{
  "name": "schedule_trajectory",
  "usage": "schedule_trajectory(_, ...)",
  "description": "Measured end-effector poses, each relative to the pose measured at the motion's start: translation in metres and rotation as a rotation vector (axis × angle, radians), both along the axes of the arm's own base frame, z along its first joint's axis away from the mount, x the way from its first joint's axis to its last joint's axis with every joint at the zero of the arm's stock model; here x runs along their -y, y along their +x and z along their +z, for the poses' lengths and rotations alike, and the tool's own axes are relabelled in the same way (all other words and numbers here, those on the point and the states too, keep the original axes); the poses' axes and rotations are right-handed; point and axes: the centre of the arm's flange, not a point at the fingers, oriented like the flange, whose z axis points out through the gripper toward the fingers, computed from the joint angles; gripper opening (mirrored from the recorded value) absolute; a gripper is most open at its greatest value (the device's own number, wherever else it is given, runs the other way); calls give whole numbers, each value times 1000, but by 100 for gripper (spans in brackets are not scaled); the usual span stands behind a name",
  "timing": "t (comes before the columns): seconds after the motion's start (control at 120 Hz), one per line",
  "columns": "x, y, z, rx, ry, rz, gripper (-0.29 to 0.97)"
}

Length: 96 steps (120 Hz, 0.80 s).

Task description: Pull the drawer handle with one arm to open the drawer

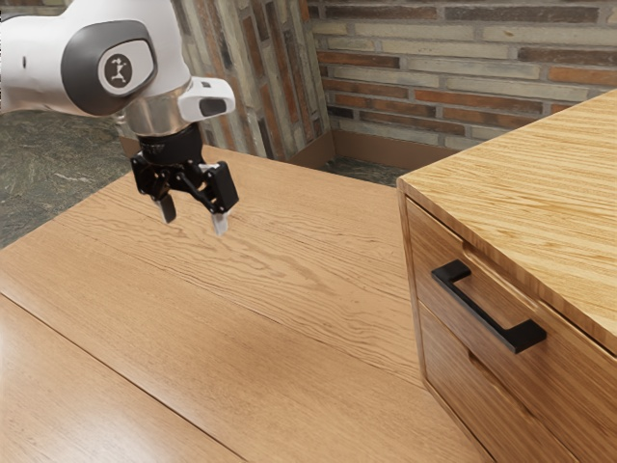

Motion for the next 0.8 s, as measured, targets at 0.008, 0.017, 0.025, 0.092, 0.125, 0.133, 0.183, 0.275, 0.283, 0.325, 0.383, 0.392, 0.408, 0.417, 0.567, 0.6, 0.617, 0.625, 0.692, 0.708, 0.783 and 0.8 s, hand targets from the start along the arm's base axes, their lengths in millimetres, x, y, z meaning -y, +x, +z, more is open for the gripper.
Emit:
schedule_trajectory(0.008, 0, 0, 0, -1, 0, 0, 68)
schedule_trajectory(0.017, 1, 0, 0, -2, 0, -1, 68)
schedule_trajectory(0.025, 1, 0, 0, -3, 0, -2, 68)
schedule_trajectory(0.092, 10, 1, -1, -9, 0, -18, 68)
schedule_trajectory(0.125, 15, 1, -1, -11, -1, -26, 68)
schedule_trajectory(0.133, 16, 2, -1, -12, -2, -28, 68)
schedule_trajectory(0.183, 22, -4, 15, 14, -1, -37, 68)
schedule_trajectory(0.275, 40, -47, 93, 156, -9, -4, 68)
schedule_trajectory(0.283, 43, -49, 96, 160, -10, 7, 68)
schedule_trajectory(0.325, 61, -55, 104, 173, -18, 55, 68)
schedule_trajectory(0.383, 108, -58, 108, 177, -33, 89, 68)
schedule_trajectory(0.392, 115, -58, 108, 177, -35, 91, 68)
schedule_trajectory(0.408, 130, -60, 109, 177, -40, 96, 68)
schedule_trajectory(0.417, 137, -60, 109, 177, -43, 98, 68)
schedule_trajectory(0.567, 188, -72, 111, 160, -115, 256, 68)
schedule_trajectory(0.6, 185, -74, 114, 162, -124, 316, 68)
schedule_trajectory(0.617, 184, -75, 116, 163, -129, 343, 68)
schedule_trajectory(0.625, 184, -76, 116, 164, -131, 356, 68)
schedule_trajectory(0.692, 190, -79, 119, 162, -145, 440, 68)
schedule_trajectory(0.708, 193, -80, 119, 160, -147, 456, 68)
schedule_trajectory(0.783, 204, -75, 113, 152, -155, 531, 68)
schedule_trajectory(0.8, 206, -74, 111, 151, -157, 547, 68)
